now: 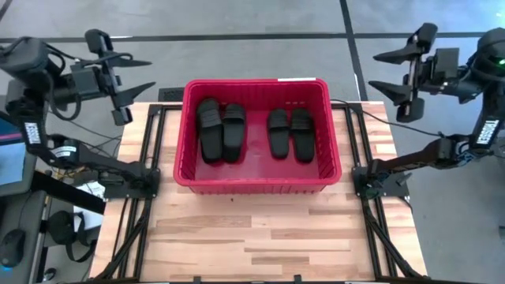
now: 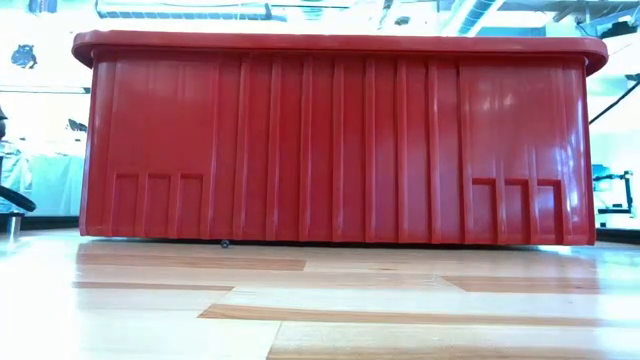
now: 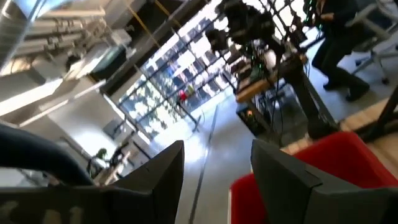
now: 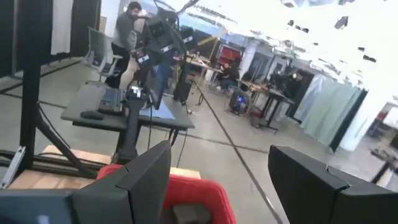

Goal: Pick and place slides into bin
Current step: Return to Home Position

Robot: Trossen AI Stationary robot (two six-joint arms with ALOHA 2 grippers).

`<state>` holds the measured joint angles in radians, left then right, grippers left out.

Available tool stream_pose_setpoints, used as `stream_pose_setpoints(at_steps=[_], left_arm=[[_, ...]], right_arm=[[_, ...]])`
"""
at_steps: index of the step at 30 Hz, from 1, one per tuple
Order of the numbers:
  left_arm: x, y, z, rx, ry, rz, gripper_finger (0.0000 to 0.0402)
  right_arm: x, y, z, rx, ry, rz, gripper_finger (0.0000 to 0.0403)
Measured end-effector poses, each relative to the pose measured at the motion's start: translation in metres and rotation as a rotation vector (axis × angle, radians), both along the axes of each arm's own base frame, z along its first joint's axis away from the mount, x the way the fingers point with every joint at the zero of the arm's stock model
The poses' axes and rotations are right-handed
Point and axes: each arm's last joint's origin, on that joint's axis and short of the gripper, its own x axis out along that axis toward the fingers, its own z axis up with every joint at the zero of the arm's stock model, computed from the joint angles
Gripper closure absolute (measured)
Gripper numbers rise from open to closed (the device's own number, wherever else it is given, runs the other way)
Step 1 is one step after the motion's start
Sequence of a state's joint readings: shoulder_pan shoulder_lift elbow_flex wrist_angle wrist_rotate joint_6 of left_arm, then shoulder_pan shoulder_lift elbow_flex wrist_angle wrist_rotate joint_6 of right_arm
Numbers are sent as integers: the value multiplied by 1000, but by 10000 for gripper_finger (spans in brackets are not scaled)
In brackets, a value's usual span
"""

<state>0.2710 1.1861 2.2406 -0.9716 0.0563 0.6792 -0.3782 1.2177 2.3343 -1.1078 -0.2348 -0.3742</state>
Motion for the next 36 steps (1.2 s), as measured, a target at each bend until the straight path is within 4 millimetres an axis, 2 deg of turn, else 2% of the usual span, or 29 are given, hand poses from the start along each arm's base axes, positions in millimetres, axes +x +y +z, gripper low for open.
stream_pose_setpoints(at_steps=[7, 15, 20, 28, 36], left_arm=[[-21, -4, -13, -82, 77, 28, 226], [-41, -9, -36, -169, 53, 42, 226], [-56, -14, -57, -186, -54, 47, 226], [-68, -14, -97, -238, -207, 123, 226], [-86, -18, -128, -305, -281, 174, 226]], right_arm=[[-1, -3, -11, 102, 96, -46, 147], [5, -8, -28, 123, 120, -32, 147], [-10, -2, -44, 109, 26, -58, 147], [-26, 6, -89, 168, -96, -56, 147], [-48, 17, -122, 184, -212, -43, 147]])
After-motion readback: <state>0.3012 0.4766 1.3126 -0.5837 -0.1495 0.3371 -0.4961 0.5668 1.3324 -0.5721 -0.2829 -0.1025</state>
